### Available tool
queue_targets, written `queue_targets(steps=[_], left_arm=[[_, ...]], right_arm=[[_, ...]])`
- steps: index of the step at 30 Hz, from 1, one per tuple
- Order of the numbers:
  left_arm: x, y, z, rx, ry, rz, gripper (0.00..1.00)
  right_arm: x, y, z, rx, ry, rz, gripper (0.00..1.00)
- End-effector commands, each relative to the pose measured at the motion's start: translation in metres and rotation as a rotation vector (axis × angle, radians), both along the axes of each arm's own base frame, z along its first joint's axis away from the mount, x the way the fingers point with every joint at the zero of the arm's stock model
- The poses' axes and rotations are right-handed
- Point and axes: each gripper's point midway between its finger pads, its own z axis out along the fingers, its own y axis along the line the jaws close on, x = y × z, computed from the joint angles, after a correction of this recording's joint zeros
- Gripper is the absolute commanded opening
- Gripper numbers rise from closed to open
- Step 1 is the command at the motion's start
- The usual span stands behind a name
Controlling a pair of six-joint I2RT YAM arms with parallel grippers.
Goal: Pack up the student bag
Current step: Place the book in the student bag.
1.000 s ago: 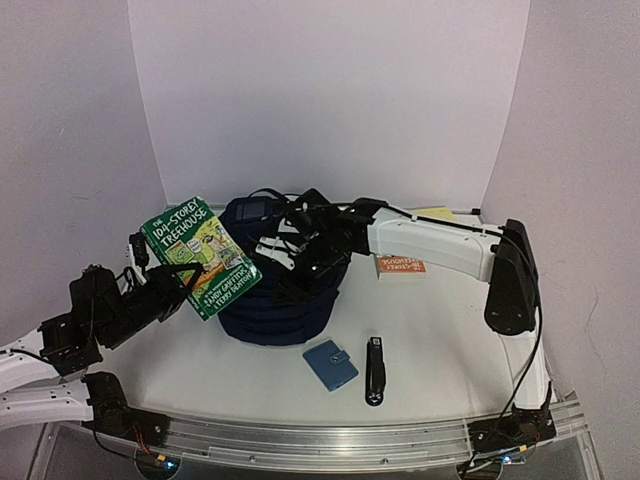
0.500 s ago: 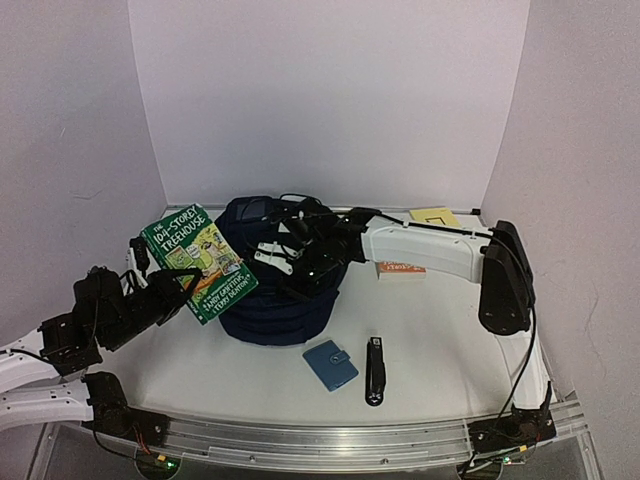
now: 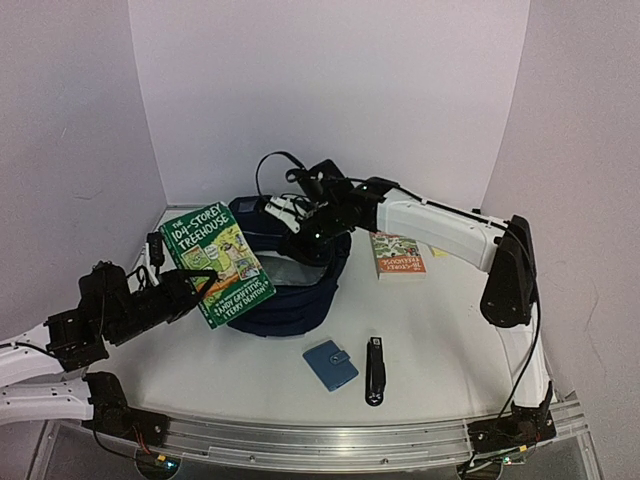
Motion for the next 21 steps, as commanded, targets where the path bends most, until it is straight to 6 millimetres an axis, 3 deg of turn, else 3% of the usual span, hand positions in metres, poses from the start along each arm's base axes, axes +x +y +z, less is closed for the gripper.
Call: queue_targets(steps=[1,6,11,16,21], left_arm=[[-0.02,-0.03,0.075,-0.145,-0.183,-0.192,0.0],[-0.023,-0.055,0.059,-0.122,-0.138,-0.289,0.0],[-0.011,-0.066,0.036,-0.153,-0.063,-0.273,0.0],[0.009,-0.084,0.016,-0.199,0.017,-0.236,0.0],[0.04,-0.104,0.008,-0.232,0.093,-0.182,0.0]], right_arm=[[0.044,-0.007,0.091,0.243,-0.05,-0.154,0.0],[0.051,0.0,0.119,0.345,-0.021,-0.172,0.0],[0.046,0.002,0.138,0.404,-0.001,-0.166,0.0],[0.037,0.005,0.143,0.427,0.029,-0.142,0.0],[0.027,0.008,0.138,0.417,0.043,-0.115,0.0]])
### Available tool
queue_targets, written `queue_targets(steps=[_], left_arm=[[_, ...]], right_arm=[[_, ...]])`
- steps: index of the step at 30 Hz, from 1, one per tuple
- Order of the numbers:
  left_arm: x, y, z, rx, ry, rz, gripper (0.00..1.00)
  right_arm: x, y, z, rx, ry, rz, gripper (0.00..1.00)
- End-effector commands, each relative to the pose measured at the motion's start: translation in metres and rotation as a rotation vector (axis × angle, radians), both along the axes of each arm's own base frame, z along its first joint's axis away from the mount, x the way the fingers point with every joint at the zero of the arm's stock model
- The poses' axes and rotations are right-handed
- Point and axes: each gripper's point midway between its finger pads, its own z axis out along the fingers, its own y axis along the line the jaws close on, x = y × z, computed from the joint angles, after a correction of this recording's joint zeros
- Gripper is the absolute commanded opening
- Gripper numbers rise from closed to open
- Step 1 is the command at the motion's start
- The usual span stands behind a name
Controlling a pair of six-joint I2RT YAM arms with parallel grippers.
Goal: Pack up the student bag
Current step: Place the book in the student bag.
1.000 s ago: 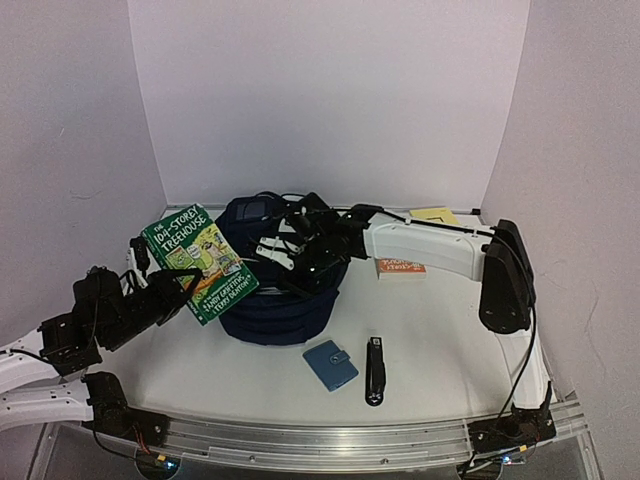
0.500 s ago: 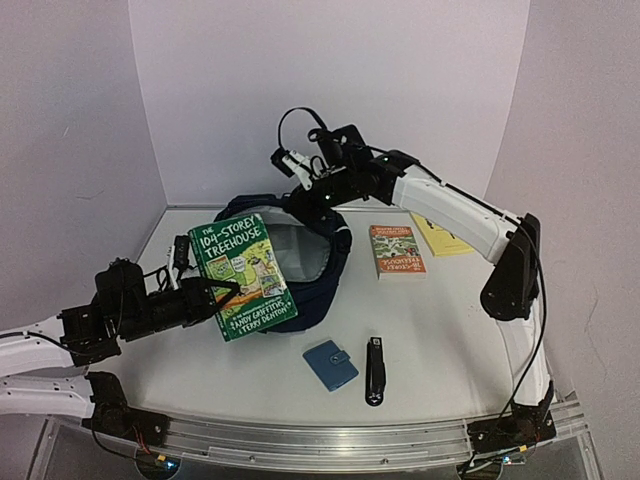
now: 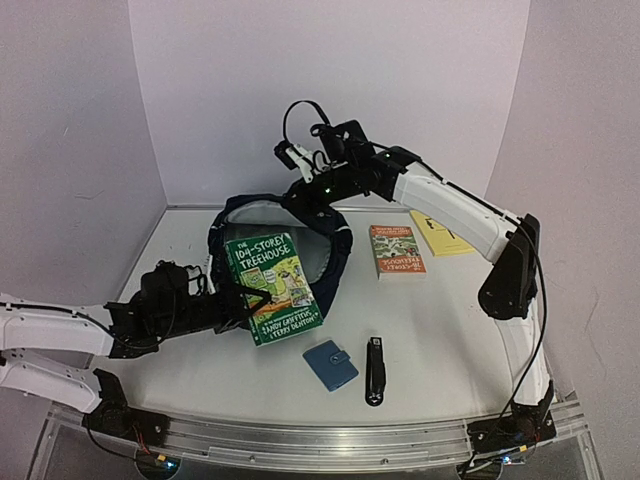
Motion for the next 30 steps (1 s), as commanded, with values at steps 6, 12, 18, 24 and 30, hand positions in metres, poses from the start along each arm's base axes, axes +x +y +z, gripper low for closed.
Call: queue_targets(steps=[6,12,18,24,30], left_arm=[[0.07,0.004,0.065,-0.318,0.0,0.228,0.0],[0.102,0.052,0.052,-0.389,0.108,0.488,0.0],[0.12,0.051,0.035,-0.378,0.214,0.588,0.0],[0.138,0.015,0.028,-0.448,0.226,0.503,0.0],[0.155,0.001,0.027,-0.53,0.172,0.513,0.0]], right_arm=[[-0.032,0.017,0.05,0.128,-0.059,0.097,0.0],[-0.045,0.02,0.046,0.118,-0.053,0.13,0.0],[-0.056,0.026,0.052,0.132,-0.052,0.16,0.0],[-0.064,0.035,0.053,0.14,-0.053,0.183,0.0],[-0.077,0.046,0.054,0.148,-0.048,0.215,0.0]])
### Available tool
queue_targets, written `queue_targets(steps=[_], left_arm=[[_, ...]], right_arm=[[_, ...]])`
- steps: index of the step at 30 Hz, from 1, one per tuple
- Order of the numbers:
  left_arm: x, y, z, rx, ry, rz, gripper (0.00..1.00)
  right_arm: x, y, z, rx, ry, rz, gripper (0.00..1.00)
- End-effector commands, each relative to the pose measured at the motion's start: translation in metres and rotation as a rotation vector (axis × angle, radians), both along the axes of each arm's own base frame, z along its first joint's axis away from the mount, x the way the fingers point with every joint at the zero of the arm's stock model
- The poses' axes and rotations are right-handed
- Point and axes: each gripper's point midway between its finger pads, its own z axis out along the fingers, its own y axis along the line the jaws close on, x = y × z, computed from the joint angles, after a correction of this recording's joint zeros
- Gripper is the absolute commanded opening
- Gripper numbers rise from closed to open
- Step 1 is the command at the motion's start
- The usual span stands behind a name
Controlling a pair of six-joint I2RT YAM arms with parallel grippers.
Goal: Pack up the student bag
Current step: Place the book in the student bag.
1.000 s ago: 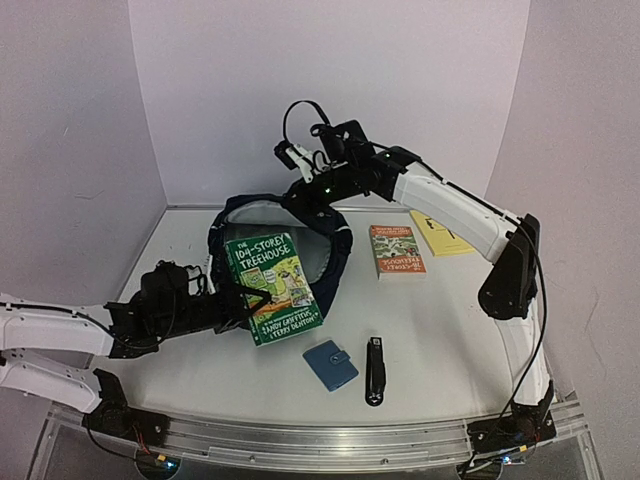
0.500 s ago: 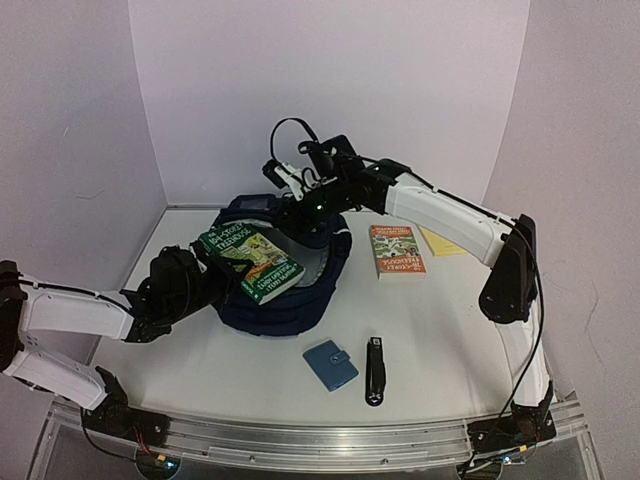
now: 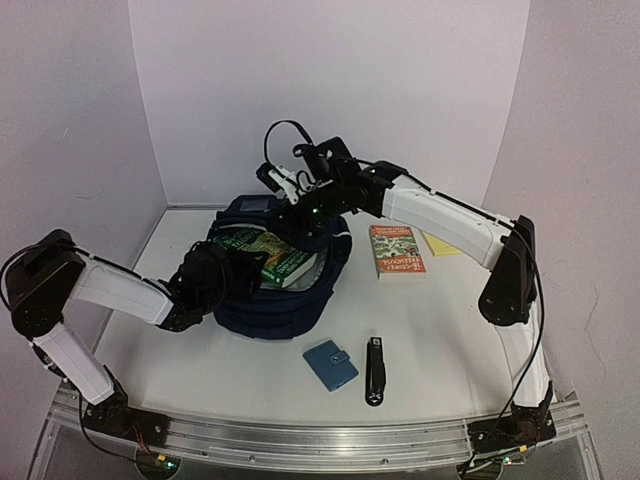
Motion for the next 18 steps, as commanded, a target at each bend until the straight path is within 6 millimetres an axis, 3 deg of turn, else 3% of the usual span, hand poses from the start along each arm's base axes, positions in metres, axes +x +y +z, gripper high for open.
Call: queue_targets(steps=[1,6,15,16,18], left_arm=[[0.018,-0.011,0.06,-0.167,-0.184,0.04,0.0],[0.033,-0.004,0.064,-0.113,-0.216,0.12,0.0],[0.068,0.001,0.043,-0.093,-0.187,0.191,0.01],[0.071,0.001,0.045,-0.092,-0.197,0.188,0.03],[0.07,-0.001,0.047,-0.077,-0.208,0.173,0.2]], right_arm=[[-0.036,0.019,0.082,0.179,-0.093,0.106,0.0],[-0.051,0.022,0.093,0.207,-0.069,0.148,0.0],[-0.071,0.021,0.114,0.244,-0.036,0.198,0.0],[-0.07,0.02,0.113,0.24,-0.043,0.195,0.0],[-0.065,0.019,0.11,0.226,-0.061,0.177,0.0]])
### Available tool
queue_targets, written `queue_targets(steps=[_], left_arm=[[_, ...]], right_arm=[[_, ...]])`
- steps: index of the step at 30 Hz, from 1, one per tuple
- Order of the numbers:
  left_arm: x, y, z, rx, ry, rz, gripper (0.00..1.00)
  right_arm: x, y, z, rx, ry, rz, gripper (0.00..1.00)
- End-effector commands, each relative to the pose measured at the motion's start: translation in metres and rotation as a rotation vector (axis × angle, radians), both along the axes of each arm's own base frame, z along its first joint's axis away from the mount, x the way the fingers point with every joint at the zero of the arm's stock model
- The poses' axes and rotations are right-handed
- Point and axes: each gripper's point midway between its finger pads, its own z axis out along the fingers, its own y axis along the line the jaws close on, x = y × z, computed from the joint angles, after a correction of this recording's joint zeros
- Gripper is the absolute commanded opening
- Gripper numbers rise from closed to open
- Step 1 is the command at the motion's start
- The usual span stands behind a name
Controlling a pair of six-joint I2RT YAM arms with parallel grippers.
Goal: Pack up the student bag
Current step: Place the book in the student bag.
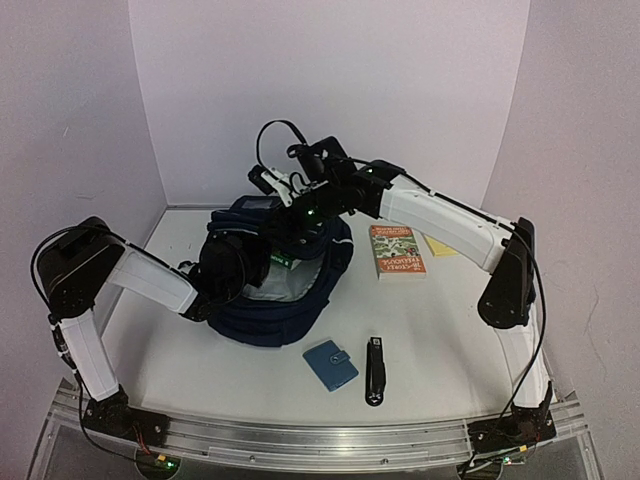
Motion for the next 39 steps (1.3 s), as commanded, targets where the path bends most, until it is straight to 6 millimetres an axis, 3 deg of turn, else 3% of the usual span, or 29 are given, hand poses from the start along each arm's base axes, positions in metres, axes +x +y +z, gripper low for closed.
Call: queue_targets(steps=[1,5,10,27,30,39], left_arm=[[0.017,0.003,0.05,-0.05,-0.138,0.03,0.27],[-0.002,0.001,0.051,-0.003,-0.097,0.003,0.51],[-0.026,0.006,0.045,0.038,0.004,0.005,0.67],[-0.075,0.001,0.029,0.034,0.122,-0.04,0.71],[-0.082,0.001,0.029,0.033,0.117,-0.045,0.65],[-0.088,-0.003,0.025,0.035,0.116,-0.049,0.18]], right_arm=[[-0.036,0.007,0.101,0.204,-0.11,0.103,0.0],[-0.026,0.006,0.095,0.194,-0.114,0.081,0.0],[-0.019,0.007,0.097,0.199,-0.127,0.065,0.0],[-0.005,0.005,0.101,0.204,-0.154,0.037,0.0],[-0.005,0.006,0.1,0.204,-0.152,0.038,0.0],[-0.019,0.008,0.106,0.232,-0.121,0.095,0.0]])
